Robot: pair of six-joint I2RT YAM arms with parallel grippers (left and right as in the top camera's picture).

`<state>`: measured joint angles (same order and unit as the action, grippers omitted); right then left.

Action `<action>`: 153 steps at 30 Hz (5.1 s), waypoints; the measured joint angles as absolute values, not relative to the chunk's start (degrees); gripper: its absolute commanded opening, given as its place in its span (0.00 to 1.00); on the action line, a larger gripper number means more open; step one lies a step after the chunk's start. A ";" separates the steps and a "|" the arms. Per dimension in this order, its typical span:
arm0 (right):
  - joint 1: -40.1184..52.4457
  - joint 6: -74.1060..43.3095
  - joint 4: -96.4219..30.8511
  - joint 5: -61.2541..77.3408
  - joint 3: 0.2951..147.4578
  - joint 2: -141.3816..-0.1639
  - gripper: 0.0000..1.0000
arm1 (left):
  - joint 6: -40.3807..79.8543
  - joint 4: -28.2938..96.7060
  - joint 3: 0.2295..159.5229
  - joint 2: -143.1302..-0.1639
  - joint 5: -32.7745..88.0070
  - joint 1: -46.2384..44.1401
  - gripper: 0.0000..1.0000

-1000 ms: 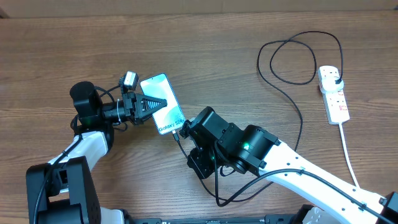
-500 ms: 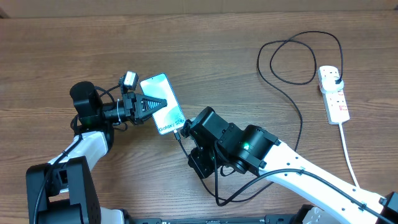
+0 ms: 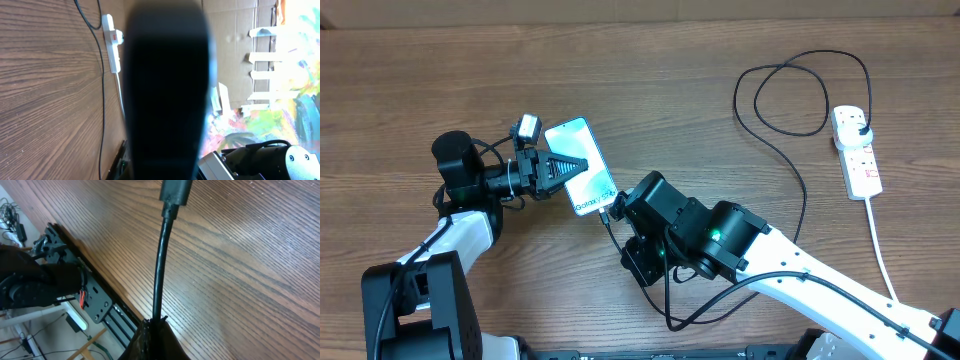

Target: Plug charger to phone and switch on socket

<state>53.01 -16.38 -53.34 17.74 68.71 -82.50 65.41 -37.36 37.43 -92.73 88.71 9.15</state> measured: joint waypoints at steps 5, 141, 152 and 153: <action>53.01 -16.49 -52.12 19.14 68.71 -82.52 0.04 | 65.41 -37.36 37.43 -92.73 88.36 9.43 0.04; 53.01 -11.99 -54.19 16.53 68.71 -84.71 0.04 | 56.53 -37.34 37.43 -92.73 88.99 9.45 0.04; 53.01 -12.03 -53.52 16.56 68.71 -84.71 0.04 | 56.34 -37.32 37.43 -92.73 88.97 9.45 0.04; 53.01 -11.99 -53.52 16.56 68.71 -84.71 0.04 | 56.31 -37.32 37.43 -92.73 88.95 9.45 0.04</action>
<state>53.01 -11.99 -53.52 16.56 68.71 -84.71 56.31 -37.32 37.43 -92.73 88.95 9.45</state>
